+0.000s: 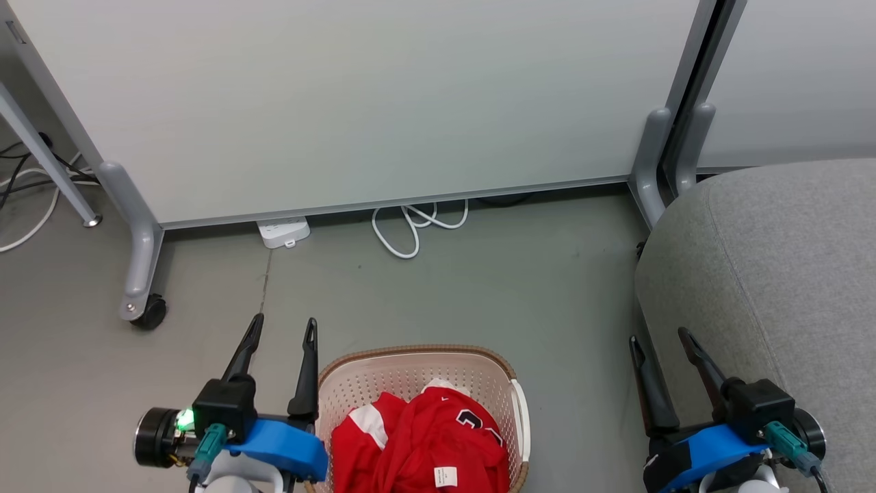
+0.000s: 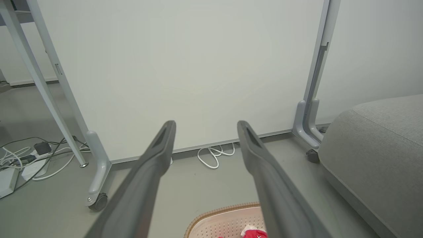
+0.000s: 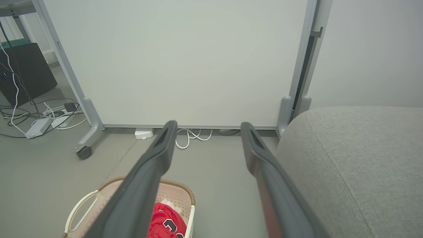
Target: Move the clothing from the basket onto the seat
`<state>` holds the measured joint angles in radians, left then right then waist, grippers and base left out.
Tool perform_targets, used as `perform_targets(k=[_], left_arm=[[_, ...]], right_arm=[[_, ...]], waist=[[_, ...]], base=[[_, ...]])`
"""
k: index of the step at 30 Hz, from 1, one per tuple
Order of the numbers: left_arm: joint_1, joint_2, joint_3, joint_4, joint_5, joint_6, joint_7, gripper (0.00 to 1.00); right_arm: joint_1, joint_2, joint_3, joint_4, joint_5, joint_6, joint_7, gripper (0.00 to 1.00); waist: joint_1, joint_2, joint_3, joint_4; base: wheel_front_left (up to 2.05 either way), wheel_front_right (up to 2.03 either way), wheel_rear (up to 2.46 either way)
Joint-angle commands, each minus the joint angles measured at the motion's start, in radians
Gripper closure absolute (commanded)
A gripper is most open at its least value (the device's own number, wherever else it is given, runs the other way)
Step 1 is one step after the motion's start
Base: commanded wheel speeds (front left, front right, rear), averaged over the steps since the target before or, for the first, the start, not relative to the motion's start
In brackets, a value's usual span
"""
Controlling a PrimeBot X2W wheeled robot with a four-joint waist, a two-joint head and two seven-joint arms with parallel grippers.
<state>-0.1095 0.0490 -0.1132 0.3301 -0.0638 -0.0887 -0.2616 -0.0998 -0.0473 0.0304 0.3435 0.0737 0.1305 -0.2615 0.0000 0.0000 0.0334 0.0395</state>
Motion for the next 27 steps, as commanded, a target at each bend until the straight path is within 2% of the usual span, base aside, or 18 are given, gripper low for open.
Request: perform_targets(k=[1,12,19,27], left_arm=[[-0.025,0.002,-0.005,0.006,-0.003,-0.006,-0.005,0.0],[-0.158,0.015,-0.044,0.125,0.007,-0.034,-0.004,0.0],[-0.267,0.04,-0.091,0.246,-0.003,-0.043,-0.004,0.0],[-0.4,0.084,-0.202,0.404,-0.043,-0.042,-0.004,0.0]], right_arm=[[-0.014,-0.005,0.0,0.001,-0.005,0.0,-0.006,0.0],[-0.07,-0.005,0.025,-0.013,-0.009,0.0,-0.005,0.0],[-0.129,-0.005,0.038,-0.034,-0.012,0.0,-0.005,0.0],[-0.213,-0.005,0.052,-0.06,-0.003,0.0,-0.005,0.0]], waist=[[0.0,0.0,0.007,-0.002],[0.0,0.0,0.098,-0.046],[0.0,0.0,0.207,-0.092],[0.0,0.0,0.351,-0.144]], base=[[0.0,0.0,0.0],[0.0,0.0,0.0],[0.0,0.0,0.0],[0.0,0.0,0.0]])
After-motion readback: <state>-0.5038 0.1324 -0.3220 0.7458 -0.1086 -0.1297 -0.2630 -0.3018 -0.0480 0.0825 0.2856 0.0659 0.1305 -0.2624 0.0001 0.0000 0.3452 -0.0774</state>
